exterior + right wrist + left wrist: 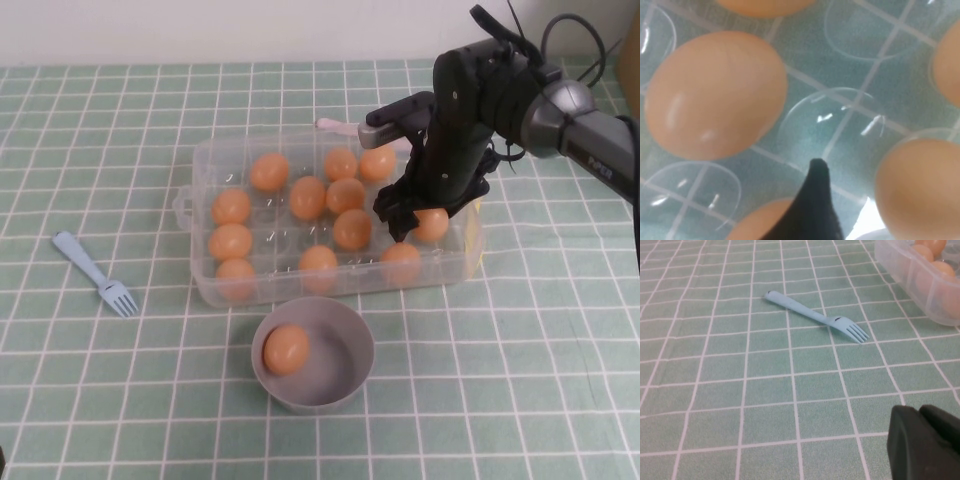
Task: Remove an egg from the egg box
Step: Pick up the egg from the plastic box
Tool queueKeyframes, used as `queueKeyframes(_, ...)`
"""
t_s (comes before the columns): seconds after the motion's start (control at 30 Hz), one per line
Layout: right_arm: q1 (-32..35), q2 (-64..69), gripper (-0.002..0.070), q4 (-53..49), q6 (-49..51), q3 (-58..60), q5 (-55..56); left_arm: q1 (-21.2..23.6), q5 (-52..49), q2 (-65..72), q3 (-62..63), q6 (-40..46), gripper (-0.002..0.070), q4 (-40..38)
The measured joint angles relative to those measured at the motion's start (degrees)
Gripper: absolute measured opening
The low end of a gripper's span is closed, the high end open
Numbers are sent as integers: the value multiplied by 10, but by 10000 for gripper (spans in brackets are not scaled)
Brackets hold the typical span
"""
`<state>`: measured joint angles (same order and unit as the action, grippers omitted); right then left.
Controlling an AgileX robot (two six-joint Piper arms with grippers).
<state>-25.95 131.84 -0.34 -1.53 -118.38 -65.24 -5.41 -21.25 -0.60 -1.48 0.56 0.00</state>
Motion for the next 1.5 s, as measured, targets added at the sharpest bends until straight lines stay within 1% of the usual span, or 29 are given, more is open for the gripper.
queueKeyframes(0.2, 0, 7, 581, -4, 2, -1, 3, 0, 0, 0, 0, 0, -3, 0)
queueKeyframes(0.3, 0, 8, 539, -5, 2, -1, 4, 0, 0, 0, 0, 0, -3, 0)
queueKeyframes(0.5, 0, 8, 429, -8, 2, -1, 4, 0, 0, 0, 0, 0, -3, 0)
queueKeyframes(0.7, 0, 8, 372, -8, 2, -1, 4, 0, 0, 0, 0, 0, -3, 0)
queueKeyframes(1.23, 0, 8, 367, -18, 2, -6, -14, 0, -1, 0, 0, 0, -3, 0)
queueKeyframes(1.5, 0, 8, 365, -19, 2, -79, -51, 0, -1, 0, 0, 0, -3, 0)
